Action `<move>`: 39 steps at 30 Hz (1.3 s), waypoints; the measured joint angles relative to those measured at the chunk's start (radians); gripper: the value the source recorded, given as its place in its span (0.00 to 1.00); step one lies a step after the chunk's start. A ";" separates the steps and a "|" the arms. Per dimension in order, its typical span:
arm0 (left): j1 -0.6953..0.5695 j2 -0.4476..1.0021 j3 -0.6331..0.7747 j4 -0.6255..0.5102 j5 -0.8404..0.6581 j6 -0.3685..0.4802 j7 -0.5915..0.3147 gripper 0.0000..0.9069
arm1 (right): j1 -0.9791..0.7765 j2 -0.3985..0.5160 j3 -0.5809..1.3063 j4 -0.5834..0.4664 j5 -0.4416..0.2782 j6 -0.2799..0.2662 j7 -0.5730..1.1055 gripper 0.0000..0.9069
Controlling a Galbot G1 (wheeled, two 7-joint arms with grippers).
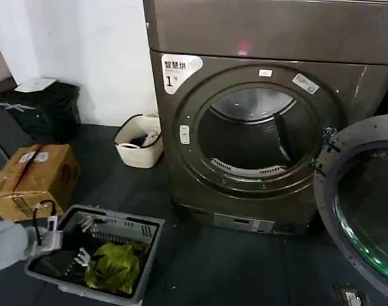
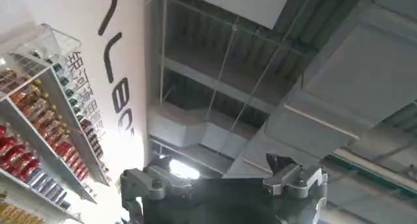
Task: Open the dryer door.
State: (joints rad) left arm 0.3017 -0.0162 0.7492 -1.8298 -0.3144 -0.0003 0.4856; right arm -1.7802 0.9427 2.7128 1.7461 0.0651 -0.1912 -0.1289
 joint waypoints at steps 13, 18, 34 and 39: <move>0.007 0.053 -0.011 0.042 0.020 0.012 0.041 1.00 | 0.015 0.000 -0.014 0.003 -0.002 0.001 0.000 1.00; 0.125 0.078 -0.138 0.057 0.035 0.024 0.047 1.00 | 0.017 0.000 -0.015 0.003 -0.003 0.001 0.000 1.00; 0.418 0.093 -0.421 0.079 0.043 0.034 0.066 1.00 | 0.024 -0.002 -0.024 0.003 -0.005 0.004 -0.001 1.00; 0.428 0.092 -0.429 0.081 0.043 0.030 0.066 1.00 | 0.020 -0.002 -0.020 -0.004 -0.009 0.017 0.002 1.00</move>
State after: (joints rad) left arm 0.7296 0.0756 0.3198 -1.7483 -0.2714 0.0300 0.5516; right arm -1.7598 0.9405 2.6930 1.7423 0.0565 -0.1742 -0.1272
